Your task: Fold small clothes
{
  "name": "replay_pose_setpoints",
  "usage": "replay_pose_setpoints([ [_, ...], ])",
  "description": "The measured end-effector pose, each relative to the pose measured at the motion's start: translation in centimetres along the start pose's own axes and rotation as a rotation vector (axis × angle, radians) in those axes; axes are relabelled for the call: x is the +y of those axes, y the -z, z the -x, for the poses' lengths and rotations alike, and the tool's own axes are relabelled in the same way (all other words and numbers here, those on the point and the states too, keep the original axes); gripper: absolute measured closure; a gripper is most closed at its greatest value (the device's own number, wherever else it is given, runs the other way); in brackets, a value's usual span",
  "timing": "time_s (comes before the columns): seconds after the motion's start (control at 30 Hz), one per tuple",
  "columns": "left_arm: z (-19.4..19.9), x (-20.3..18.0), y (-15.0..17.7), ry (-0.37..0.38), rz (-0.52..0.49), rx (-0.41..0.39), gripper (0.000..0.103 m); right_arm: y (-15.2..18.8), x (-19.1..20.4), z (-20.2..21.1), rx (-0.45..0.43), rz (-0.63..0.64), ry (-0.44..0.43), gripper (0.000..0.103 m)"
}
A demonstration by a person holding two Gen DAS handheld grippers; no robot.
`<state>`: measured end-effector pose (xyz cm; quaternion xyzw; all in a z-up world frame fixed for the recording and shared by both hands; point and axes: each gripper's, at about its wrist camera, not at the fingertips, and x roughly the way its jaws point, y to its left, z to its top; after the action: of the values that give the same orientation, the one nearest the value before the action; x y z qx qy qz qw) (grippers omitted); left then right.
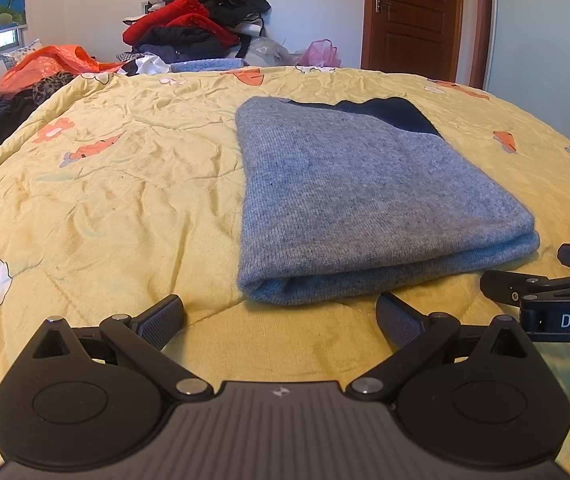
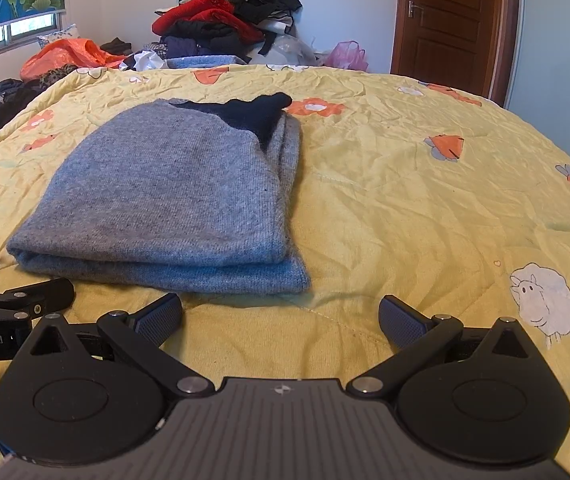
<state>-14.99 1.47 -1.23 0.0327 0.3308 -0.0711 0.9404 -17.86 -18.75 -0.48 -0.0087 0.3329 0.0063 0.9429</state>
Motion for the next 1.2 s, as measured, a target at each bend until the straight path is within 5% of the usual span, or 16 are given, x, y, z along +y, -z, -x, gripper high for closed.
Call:
replay_pose_setpoints([
  [1.2, 0.05, 0.24, -0.01, 0.008, -0.004, 0.002, 0.000, 0.13, -0.01, 0.16, -0.001, 0.003, -0.010, 0.000],
])
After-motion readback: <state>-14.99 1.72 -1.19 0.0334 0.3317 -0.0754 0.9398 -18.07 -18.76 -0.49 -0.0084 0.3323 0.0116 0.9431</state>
